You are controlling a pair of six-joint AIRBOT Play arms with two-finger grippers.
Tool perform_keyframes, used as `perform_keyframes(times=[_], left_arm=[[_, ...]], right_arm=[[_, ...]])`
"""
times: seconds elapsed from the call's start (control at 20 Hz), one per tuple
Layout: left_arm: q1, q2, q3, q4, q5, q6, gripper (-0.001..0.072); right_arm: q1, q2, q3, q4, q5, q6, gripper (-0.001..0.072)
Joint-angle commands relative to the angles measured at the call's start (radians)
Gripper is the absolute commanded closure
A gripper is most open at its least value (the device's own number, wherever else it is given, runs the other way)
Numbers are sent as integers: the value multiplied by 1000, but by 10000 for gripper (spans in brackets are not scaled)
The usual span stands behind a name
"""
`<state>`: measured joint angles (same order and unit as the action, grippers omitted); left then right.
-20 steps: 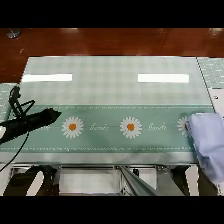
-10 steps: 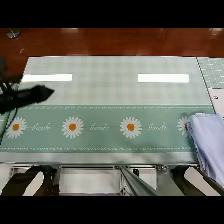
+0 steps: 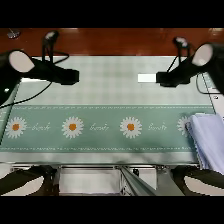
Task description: Fold the shirts.
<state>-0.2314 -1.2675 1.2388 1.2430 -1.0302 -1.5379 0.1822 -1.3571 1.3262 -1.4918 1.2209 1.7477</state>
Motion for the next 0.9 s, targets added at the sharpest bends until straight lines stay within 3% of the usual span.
perform_keyframes(times=[0.0,0.85], left_arm=[[6,-103,-1,122,-31,-73,690],[8,-130,-1,119,-44,-72,688]], right_arm=[[50,-36,-171,-89,-112,79,692],[50,-35,-177,-88,-133,72,692]])
